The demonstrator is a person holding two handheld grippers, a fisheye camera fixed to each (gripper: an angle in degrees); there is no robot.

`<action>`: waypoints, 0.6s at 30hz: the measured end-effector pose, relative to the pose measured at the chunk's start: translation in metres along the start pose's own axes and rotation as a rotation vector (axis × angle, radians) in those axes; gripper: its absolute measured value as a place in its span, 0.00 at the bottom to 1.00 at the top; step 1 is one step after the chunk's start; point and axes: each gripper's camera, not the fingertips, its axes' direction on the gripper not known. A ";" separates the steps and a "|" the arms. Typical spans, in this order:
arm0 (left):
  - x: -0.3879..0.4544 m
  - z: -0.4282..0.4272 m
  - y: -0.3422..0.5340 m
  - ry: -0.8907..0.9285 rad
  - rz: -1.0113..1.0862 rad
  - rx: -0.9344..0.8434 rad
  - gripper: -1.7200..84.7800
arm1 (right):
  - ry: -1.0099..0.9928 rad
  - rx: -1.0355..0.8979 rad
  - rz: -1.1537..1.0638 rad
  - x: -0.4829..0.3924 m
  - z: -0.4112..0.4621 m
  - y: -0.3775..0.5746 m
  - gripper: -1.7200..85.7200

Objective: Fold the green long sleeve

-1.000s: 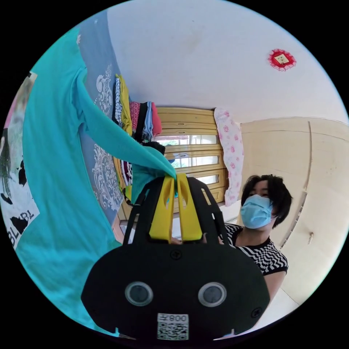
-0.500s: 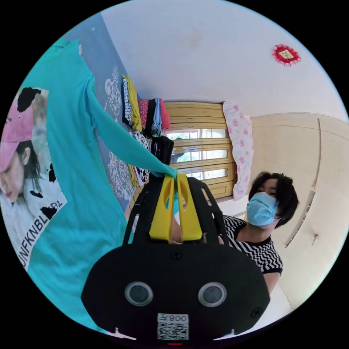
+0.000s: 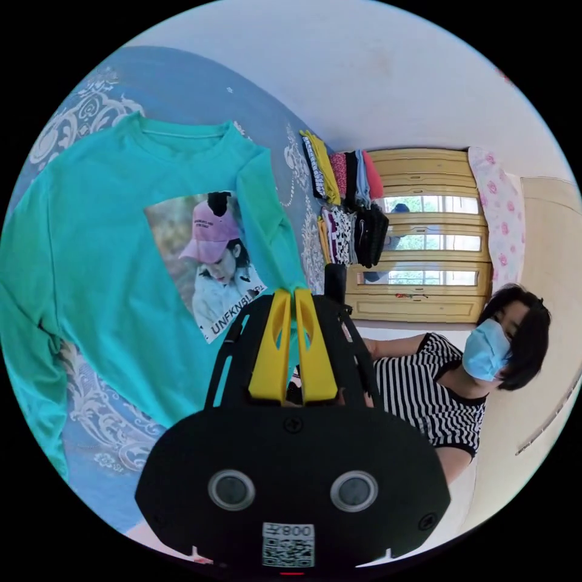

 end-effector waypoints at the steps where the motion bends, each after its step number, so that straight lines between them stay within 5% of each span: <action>1: -0.003 -0.003 0.000 -0.015 -0.008 -0.006 0.03 | 0.027 -0.020 -0.002 0.004 0.014 -0.007 0.05; 18: -0.059 -0.030 -0.002 -0.171 -0.086 -0.084 0.03 | 0.188 -0.278 -0.001 0.050 0.152 -0.057 0.02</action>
